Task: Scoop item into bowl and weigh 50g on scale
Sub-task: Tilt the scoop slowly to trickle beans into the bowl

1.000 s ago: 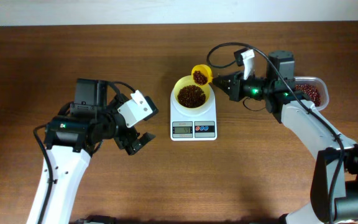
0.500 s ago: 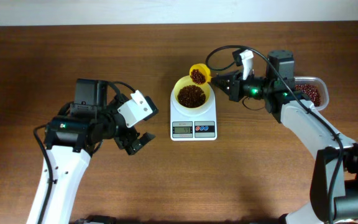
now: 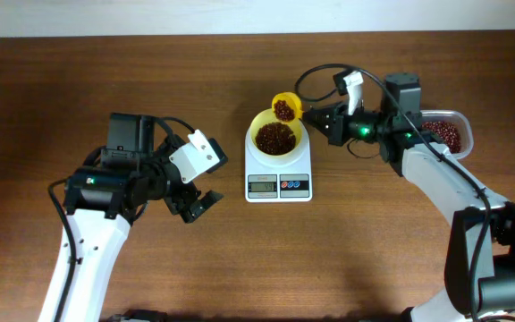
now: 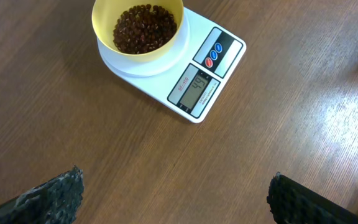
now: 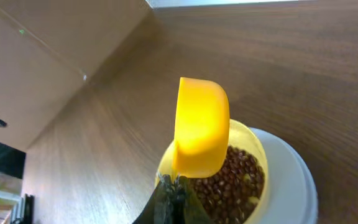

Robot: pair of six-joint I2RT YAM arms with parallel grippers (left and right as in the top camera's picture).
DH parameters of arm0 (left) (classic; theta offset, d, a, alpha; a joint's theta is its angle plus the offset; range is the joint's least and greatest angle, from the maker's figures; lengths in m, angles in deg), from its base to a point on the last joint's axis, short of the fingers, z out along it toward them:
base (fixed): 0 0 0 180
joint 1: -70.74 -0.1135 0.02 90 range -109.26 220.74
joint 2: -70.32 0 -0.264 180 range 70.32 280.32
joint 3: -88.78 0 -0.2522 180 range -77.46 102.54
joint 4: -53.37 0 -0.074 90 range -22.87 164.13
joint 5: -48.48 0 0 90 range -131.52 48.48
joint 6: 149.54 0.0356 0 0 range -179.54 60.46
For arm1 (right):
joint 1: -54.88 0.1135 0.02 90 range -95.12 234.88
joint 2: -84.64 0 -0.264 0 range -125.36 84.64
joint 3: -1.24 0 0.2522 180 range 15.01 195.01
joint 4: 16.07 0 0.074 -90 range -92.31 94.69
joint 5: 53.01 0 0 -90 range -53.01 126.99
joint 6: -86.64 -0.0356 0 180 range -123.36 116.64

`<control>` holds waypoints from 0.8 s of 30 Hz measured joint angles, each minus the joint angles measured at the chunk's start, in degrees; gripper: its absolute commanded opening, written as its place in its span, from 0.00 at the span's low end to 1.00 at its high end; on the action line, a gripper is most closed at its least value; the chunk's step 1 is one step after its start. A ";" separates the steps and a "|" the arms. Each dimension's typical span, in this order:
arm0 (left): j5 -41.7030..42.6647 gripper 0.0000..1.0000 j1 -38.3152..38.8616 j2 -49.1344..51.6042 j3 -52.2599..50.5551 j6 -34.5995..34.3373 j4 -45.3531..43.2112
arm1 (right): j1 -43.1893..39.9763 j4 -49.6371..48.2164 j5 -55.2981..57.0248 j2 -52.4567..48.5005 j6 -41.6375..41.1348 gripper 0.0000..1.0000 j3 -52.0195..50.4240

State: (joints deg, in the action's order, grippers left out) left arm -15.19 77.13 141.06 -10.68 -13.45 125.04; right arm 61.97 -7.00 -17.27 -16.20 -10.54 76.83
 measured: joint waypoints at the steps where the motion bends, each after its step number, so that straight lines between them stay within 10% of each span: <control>1: 0.02 0.99 0.00 0.00 0.00 0.00 0.00 | 0.00 0.15 -0.07 -0.02 -0.59 0.04 0.00; 24: 0.02 0.99 0.00 0.00 0.00 0.00 -0.02 | 0.35 3.58 0.96 -0.50 0.11 0.04 0.09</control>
State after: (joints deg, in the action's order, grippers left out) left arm -15.17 77.13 141.06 -10.68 -13.45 125.02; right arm 62.32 -3.42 -16.31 -16.70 -10.43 76.92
